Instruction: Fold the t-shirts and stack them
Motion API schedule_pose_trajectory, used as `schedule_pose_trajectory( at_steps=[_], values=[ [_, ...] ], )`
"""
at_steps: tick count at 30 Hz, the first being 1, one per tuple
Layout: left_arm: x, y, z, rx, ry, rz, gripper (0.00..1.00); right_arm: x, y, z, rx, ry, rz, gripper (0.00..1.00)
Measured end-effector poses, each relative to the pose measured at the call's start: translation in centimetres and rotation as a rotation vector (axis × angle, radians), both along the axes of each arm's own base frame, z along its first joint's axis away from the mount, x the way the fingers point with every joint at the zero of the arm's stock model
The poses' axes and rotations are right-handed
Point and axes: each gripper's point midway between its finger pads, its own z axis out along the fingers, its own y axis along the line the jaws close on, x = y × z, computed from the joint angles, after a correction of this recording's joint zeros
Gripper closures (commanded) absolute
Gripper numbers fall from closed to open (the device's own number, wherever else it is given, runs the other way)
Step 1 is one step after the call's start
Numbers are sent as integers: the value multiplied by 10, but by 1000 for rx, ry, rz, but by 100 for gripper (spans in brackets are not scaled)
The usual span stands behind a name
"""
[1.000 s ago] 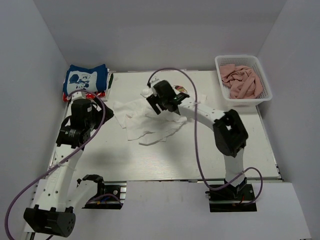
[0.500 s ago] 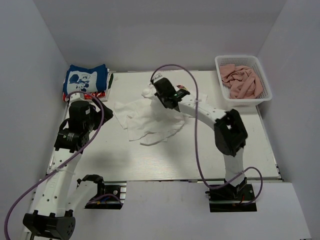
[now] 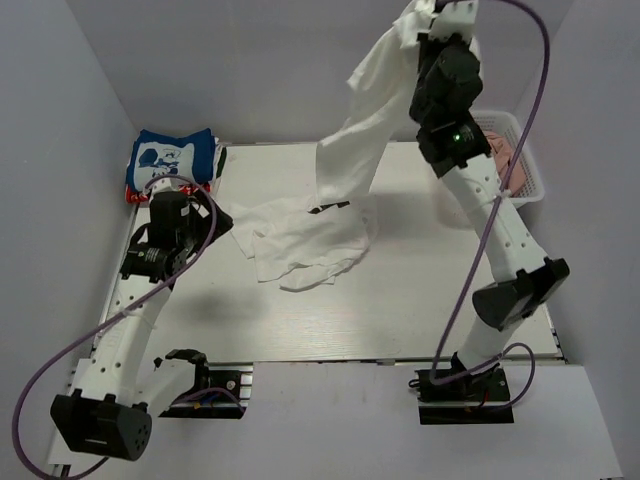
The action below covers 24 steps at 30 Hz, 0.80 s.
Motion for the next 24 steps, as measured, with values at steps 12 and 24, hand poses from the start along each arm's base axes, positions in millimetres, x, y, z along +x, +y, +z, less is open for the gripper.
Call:
schedule_pose_trajectory(
  at_steps=[12, 24],
  values=[
    [41, -6, -33, 18, 124, 2, 0, 82, -167, -28, -47, -19, -420, 100],
    [45, -6, -48, 32, 181, -2, 0, 138, -244, -310, -28, 565, -389, 11]
  ],
)
